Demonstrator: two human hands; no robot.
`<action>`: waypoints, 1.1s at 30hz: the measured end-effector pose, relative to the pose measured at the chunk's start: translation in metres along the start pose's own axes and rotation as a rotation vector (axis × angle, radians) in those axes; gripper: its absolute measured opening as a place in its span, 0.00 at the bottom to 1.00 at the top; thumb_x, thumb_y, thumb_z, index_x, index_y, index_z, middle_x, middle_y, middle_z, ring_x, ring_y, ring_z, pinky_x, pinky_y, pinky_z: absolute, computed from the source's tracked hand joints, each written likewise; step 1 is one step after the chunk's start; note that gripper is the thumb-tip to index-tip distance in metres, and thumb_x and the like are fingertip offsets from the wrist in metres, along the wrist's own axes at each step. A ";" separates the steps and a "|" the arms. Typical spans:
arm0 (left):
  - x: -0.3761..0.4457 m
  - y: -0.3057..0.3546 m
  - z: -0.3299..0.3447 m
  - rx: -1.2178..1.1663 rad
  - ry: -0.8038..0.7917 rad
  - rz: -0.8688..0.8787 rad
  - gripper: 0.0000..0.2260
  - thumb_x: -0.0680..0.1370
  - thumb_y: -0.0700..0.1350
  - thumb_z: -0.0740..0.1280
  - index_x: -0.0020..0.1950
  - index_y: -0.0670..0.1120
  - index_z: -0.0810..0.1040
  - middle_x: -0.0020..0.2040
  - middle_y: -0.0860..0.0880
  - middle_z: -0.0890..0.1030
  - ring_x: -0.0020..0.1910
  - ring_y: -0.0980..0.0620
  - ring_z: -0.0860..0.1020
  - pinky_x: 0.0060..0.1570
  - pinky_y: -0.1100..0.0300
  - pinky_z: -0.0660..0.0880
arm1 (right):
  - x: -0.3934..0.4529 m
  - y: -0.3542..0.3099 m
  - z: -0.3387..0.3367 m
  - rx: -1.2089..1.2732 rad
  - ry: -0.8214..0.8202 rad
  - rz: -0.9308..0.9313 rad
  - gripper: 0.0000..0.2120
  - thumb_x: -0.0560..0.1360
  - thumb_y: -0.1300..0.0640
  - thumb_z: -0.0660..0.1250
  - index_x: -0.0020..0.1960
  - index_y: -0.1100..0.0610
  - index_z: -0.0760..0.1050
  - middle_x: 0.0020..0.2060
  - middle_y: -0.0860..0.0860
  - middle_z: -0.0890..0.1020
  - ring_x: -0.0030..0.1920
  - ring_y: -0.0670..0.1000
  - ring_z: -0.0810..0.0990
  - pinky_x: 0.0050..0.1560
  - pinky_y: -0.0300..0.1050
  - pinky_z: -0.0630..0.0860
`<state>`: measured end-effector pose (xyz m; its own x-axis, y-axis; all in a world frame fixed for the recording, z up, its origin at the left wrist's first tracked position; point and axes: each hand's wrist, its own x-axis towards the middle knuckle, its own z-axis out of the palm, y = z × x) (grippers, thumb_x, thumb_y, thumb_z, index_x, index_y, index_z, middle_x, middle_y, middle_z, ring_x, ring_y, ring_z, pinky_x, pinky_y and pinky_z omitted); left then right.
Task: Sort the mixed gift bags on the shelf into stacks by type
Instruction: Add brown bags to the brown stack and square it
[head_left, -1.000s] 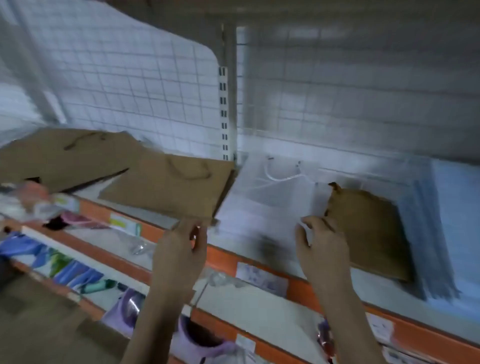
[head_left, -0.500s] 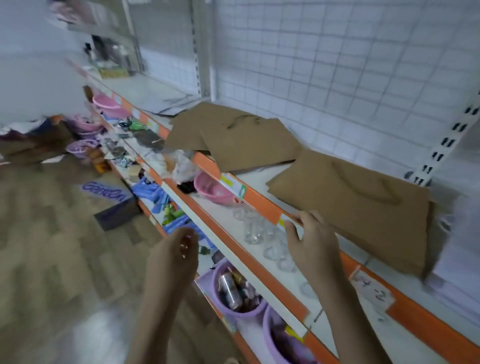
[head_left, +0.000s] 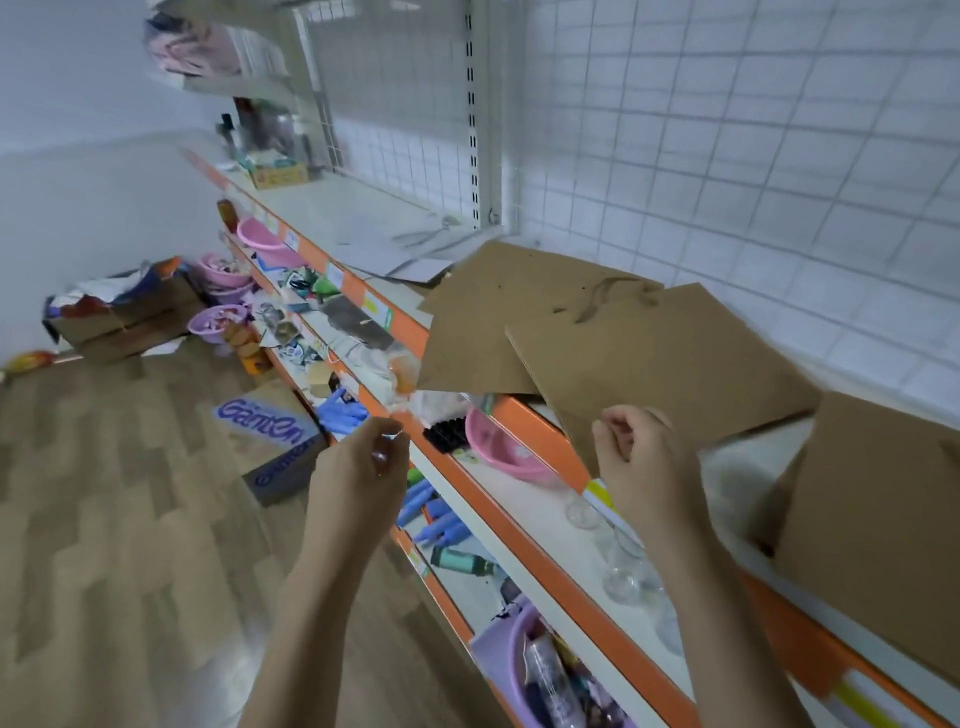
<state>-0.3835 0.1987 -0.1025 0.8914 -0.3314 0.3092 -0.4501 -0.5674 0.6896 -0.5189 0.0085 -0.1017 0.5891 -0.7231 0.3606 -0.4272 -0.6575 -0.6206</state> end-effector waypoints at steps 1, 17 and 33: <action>0.011 -0.002 0.003 -0.006 -0.009 -0.014 0.09 0.78 0.44 0.63 0.55 0.45 0.79 0.39 0.49 0.79 0.35 0.57 0.75 0.34 0.64 0.69 | 0.008 -0.001 0.005 0.000 -0.005 0.014 0.10 0.77 0.57 0.63 0.53 0.61 0.78 0.48 0.55 0.79 0.46 0.54 0.78 0.47 0.45 0.74; 0.173 0.021 0.090 -0.034 -0.239 0.288 0.10 0.78 0.44 0.62 0.56 0.45 0.78 0.51 0.45 0.80 0.48 0.46 0.77 0.43 0.60 0.65 | 0.104 0.041 0.000 -0.251 -0.063 0.512 0.30 0.72 0.43 0.67 0.68 0.57 0.67 0.65 0.55 0.71 0.66 0.55 0.69 0.65 0.51 0.68; 0.236 0.000 0.114 -0.218 -0.372 0.480 0.08 0.77 0.41 0.64 0.54 0.43 0.79 0.44 0.52 0.77 0.41 0.56 0.73 0.37 0.76 0.62 | 0.189 0.074 -0.030 -0.420 -0.341 0.798 0.55 0.61 0.32 0.71 0.76 0.53 0.47 0.74 0.56 0.57 0.72 0.58 0.59 0.70 0.56 0.60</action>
<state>-0.1794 0.0345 -0.1045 0.4980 -0.7717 0.3955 -0.7383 -0.1381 0.6601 -0.4596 -0.1826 -0.0588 0.1578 -0.9333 -0.3226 -0.9601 -0.0686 -0.2712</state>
